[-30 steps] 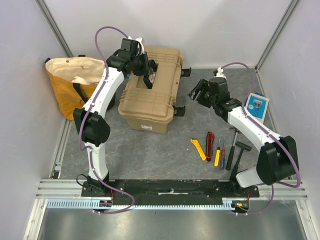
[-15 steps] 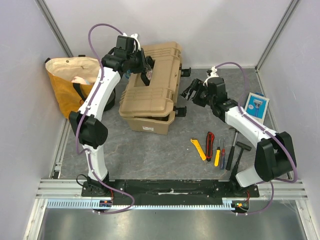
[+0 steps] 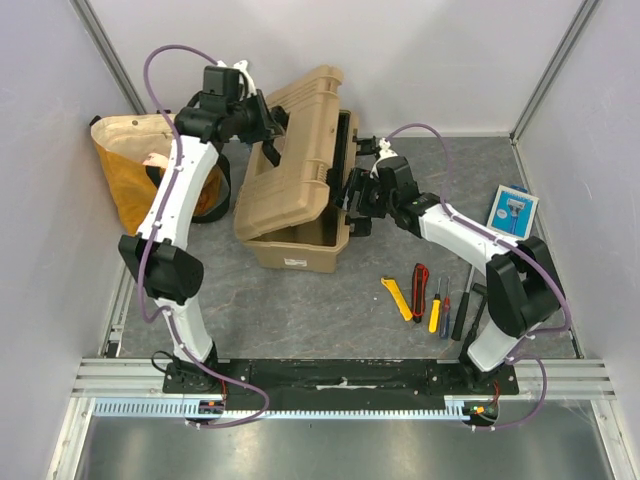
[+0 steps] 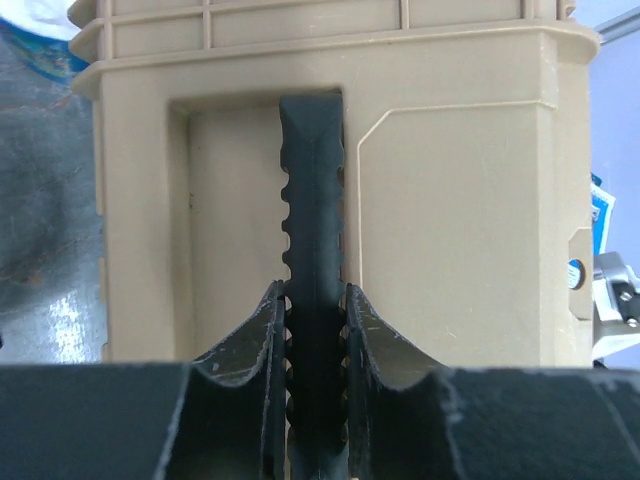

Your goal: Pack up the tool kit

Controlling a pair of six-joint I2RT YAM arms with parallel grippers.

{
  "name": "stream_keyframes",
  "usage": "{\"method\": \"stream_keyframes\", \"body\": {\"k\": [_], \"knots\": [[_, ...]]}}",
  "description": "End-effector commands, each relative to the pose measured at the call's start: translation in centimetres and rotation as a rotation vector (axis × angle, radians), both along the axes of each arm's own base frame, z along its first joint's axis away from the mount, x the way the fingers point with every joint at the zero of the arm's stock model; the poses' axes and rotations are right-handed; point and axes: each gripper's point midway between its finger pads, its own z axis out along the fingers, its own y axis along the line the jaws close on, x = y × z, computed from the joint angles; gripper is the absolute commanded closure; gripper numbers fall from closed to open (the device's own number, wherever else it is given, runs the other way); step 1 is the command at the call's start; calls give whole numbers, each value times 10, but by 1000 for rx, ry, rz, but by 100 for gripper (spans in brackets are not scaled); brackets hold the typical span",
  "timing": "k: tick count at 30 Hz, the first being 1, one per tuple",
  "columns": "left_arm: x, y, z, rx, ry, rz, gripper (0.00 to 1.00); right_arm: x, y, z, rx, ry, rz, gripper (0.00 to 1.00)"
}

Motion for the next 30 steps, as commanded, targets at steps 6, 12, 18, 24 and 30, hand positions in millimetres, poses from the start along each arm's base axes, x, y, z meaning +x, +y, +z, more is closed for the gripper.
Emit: {"method": "stream_keyframes", "body": {"k": [6, 12, 18, 24, 30], "knots": [[-29, 75, 126, -177, -314, 31, 98, 5, -27, -23, -186, 77, -169, 30], [-29, 130, 99, -128, -275, 101, 98, 4, -65, -29, -316, 86, -321, 41], [-28, 146, 68, -152, -209, 120, 98, 4, -98, -27, -445, 71, -431, 45], [-24, 151, 45, -148, -165, 133, 98, 0, -130, -20, -531, 63, -517, 46], [-14, 153, 39, -164, -151, 133, 98, -5, -149, -24, -514, 89, -563, 46]]}}
